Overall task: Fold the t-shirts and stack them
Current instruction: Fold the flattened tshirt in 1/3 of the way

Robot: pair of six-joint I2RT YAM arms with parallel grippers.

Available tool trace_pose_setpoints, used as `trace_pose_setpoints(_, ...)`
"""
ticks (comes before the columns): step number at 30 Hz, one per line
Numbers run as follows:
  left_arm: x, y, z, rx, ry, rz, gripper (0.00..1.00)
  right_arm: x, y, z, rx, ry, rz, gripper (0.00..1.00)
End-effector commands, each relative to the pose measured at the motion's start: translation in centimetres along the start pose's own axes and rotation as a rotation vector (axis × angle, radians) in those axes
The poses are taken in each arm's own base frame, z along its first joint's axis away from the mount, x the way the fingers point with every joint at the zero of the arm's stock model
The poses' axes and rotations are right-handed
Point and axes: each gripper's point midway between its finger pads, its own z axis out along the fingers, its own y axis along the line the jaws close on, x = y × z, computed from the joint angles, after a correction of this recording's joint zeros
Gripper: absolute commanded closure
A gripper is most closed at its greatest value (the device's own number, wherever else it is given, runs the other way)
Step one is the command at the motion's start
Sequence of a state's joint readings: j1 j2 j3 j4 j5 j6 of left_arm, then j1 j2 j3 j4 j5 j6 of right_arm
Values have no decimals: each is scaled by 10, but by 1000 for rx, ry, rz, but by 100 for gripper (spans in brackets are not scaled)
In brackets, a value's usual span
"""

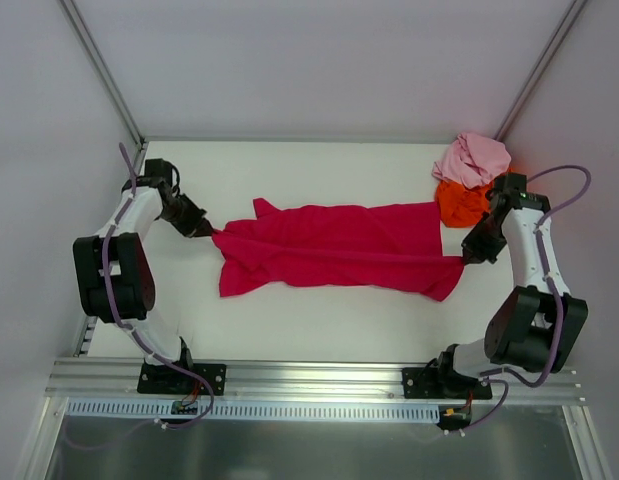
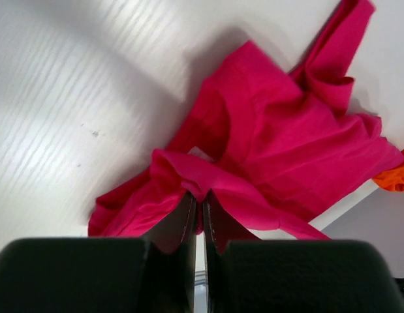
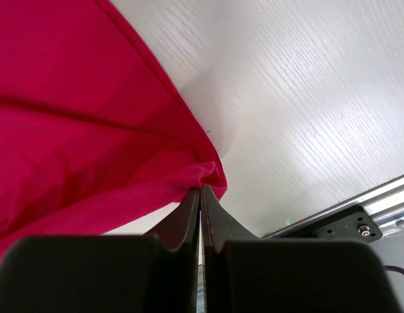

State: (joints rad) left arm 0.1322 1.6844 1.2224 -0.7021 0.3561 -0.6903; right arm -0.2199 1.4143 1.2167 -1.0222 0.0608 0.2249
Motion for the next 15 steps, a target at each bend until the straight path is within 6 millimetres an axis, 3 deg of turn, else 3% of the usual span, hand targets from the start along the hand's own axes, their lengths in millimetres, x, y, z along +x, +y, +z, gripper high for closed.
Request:
trace_pose_setpoints(1, -24, -27, -4, 32, -76, 51, 100, -21, 10, 2, 8, -36, -54, 99)
trace_pose_setpoints(9, -31, -44, -8, 49, -94, 136, 98, -36, 31, 6, 20, -36, -215, 99)
trace_pose_setpoints(10, -30, -46, -11, 68, -94, 148, 79, -36, 34, 6, 13, -36, -237, 90)
trace_pose_setpoints(11, -29, -43, -9, 63, -98, 151, 31, -35, 39, 6, 6, -43, -264, 80)
trace_pose_setpoints(12, -30, -45, -11, 76, -116, 164, 27, -34, 39, 8, 6, -50, -276, 50)
trace_pose_setpoints(13, -31, -46, -14, 79, -130, 169, 26, -36, 43, 5, -3, -76, -290, 42)
trace_pose_setpoints(14, -31, -46, -14, 80, -130, 174, 15, -37, 42, 5, 3, -84, -288, 40)
trace_pose_setpoints(15, -31, -47, -15, 83, -129, 176, 6, -36, 42, 5, 3, -85, -285, 29)
